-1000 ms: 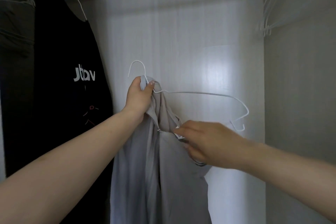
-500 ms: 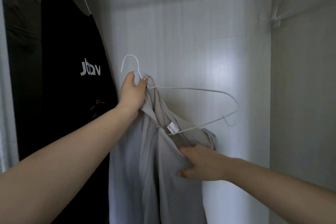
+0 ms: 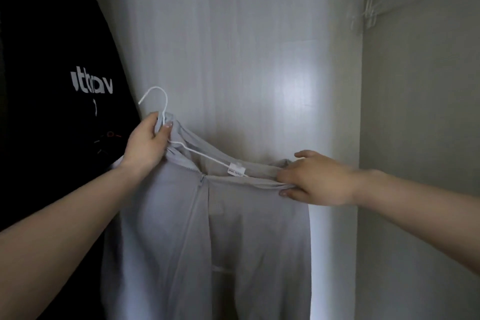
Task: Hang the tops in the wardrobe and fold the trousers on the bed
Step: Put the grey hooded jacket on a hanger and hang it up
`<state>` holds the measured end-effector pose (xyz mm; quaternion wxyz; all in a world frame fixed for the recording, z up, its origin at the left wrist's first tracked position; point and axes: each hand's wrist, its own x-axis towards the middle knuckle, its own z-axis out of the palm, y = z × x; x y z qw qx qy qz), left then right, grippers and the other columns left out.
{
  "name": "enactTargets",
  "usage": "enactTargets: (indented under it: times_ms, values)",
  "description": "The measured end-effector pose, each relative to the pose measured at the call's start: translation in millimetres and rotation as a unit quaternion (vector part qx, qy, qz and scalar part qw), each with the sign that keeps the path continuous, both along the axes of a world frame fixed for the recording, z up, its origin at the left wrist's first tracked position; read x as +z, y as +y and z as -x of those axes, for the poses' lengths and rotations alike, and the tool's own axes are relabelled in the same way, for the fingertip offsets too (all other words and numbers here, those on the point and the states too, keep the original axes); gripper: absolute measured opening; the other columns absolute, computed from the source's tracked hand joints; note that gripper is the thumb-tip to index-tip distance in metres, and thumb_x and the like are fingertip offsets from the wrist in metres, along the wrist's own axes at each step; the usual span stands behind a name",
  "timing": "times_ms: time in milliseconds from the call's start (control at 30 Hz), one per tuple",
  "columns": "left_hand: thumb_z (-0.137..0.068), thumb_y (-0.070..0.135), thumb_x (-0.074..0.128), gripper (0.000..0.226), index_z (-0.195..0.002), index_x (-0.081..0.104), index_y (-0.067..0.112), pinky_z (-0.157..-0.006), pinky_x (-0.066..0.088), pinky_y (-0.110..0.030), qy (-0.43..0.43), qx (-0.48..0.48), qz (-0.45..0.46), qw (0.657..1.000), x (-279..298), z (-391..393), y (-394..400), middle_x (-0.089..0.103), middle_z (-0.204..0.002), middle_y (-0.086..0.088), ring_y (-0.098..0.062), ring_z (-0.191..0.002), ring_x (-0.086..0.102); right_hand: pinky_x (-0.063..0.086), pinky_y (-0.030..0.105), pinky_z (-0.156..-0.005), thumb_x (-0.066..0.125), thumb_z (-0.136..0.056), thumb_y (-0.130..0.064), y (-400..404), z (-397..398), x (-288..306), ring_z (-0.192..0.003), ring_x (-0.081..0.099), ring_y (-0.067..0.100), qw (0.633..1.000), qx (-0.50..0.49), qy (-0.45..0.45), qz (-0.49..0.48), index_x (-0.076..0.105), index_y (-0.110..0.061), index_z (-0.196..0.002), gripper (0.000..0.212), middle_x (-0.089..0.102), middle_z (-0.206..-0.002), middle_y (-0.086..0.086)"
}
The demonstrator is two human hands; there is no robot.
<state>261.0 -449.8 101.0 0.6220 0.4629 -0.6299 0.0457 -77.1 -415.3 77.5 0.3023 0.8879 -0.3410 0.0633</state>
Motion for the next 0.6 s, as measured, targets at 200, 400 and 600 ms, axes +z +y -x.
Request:
enactTargets:
  times_ms: [200,400,600]
  values:
    - [-0.096,0.020,0.053,0.009,-0.101,0.059,0.017,-0.070,0.033,-0.021,-0.101,-0.008,0.005,0.995,-8.7,32.5,6.2,0.060,-0.088,0.002,-0.016,-0.083,0.055,0.024,0.029,-0.107,0.038,-0.096,-0.029,-4.9,-2.4,17.8,-0.090,0.058,0.018,0.998,0.035,-0.042,0.017,0.050,-0.022,-0.110,0.020,0.062,-0.092,-0.004]
    - [-0.096,0.020,0.054,0.007,-0.100,0.059,0.019,-0.069,0.033,-0.019,-0.136,-0.058,0.008,0.989,-4.8,80.6,13.3,0.059,-0.091,0.008,-0.013,-0.086,0.055,0.036,0.012,-0.057,0.046,-0.093,-0.032,-0.7,-35.9,10.4,-0.061,0.048,0.001,0.965,0.045,-0.223,-0.131,0.046,-0.028,-0.116,0.023,0.056,-0.071,-0.011]
    - [-0.096,0.018,0.053,0.009,-0.102,0.059,0.016,-0.067,0.031,-0.018,-0.123,-0.059,-0.002,0.991,-0.3,82.0,11.0,0.058,-0.090,0.009,-0.012,-0.086,0.053,0.044,0.017,-0.075,0.048,-0.090,-0.032,1.0,-37.4,4.0,-0.089,0.059,0.002,0.908,0.043,-0.342,-0.237,0.065,-0.027,-0.099,0.020,0.067,-0.093,-0.012]
